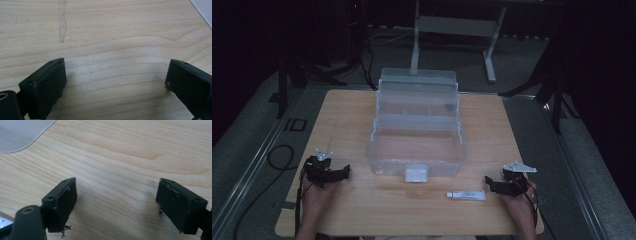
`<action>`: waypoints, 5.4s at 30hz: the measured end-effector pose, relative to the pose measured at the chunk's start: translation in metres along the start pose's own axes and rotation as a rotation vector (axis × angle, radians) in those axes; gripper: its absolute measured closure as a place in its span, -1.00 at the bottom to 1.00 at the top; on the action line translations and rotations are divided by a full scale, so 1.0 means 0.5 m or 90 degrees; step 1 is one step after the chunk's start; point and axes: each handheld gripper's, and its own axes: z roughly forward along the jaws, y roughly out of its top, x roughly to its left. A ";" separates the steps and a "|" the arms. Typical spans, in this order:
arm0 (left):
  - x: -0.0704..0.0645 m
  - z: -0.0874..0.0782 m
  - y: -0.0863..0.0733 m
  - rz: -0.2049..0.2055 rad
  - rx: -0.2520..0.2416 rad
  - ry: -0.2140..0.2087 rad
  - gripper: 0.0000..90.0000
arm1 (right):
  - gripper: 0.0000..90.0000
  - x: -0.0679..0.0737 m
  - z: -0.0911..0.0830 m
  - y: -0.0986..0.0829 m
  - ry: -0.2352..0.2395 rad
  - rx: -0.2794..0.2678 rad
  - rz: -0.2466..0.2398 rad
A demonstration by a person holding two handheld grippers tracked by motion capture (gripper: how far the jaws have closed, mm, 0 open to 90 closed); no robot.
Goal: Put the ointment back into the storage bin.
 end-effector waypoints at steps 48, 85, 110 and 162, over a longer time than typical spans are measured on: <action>0.000 0.000 0.000 0.000 0.000 0.000 -0.92 | -0.35 -0.001 -0.103 0.088 0.049 0.036 -0.142; 0.000 0.000 0.000 0.000 0.001 0.000 -0.92 | -0.18 0.089 -0.133 0.237 0.107 0.148 -0.393; 0.000 0.000 0.000 0.000 0.001 0.000 -0.91 | -0.07 0.144 -0.118 0.288 0.156 0.205 -0.501; 0.000 0.000 0.000 0.000 0.001 0.000 -0.91 | 0.32 0.230 -0.032 0.230 0.277 0.361 -0.636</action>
